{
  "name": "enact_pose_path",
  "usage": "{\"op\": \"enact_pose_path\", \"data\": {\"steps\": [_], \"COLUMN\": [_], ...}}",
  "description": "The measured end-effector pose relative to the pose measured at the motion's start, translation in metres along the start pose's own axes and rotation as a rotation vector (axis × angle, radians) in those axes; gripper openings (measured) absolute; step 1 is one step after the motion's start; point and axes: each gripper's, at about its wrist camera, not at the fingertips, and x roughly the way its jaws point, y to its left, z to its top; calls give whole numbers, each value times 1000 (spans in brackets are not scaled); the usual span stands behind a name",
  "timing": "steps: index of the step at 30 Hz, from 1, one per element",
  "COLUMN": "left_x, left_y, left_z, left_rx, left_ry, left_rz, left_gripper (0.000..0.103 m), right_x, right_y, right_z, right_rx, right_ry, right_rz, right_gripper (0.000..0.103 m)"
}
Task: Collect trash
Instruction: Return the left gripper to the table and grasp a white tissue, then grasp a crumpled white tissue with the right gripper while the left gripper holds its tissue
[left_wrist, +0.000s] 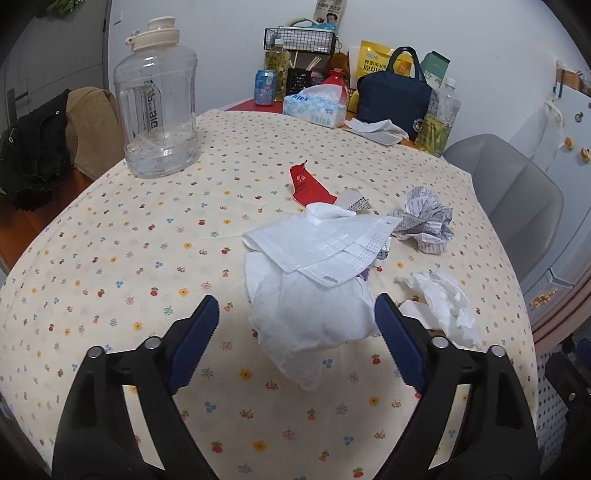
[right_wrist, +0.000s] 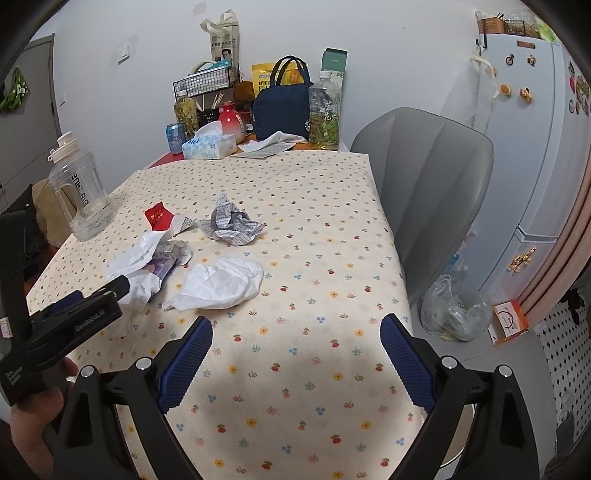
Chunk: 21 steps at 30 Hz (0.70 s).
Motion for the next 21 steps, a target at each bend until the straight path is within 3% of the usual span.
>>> {"op": "enact_pose_path", "data": {"steps": [1, 2, 3, 5, 8, 21], "left_x": [3, 4, 6, 9, 8, 0], "left_y": [0, 1, 2, 4, 10, 40], "left_z": [0, -1, -1, -2, -3, -1], "left_rx": [0, -2, -4, -2, -10, -53], "left_ry": [7, 13, 21, 45, 46, 38], "left_rz": [-1, -4, -13, -34, -41, 19], "left_gripper": [74, 61, 39, 18, 11, 10], "right_x": [2, 3, 5, 9, 14, 40], "right_y": [2, 4, 7, 14, 26, 64], "right_z": [0, 1, 1, 3, 4, 8], "right_rx": [-3, -7, -13, -24, -47, -108], "right_ry": [3, 5, 7, 13, 15, 56], "right_rz": [3, 8, 14, 25, 46, 109], "right_gripper": [89, 89, 88, 88, 88, 78]}}
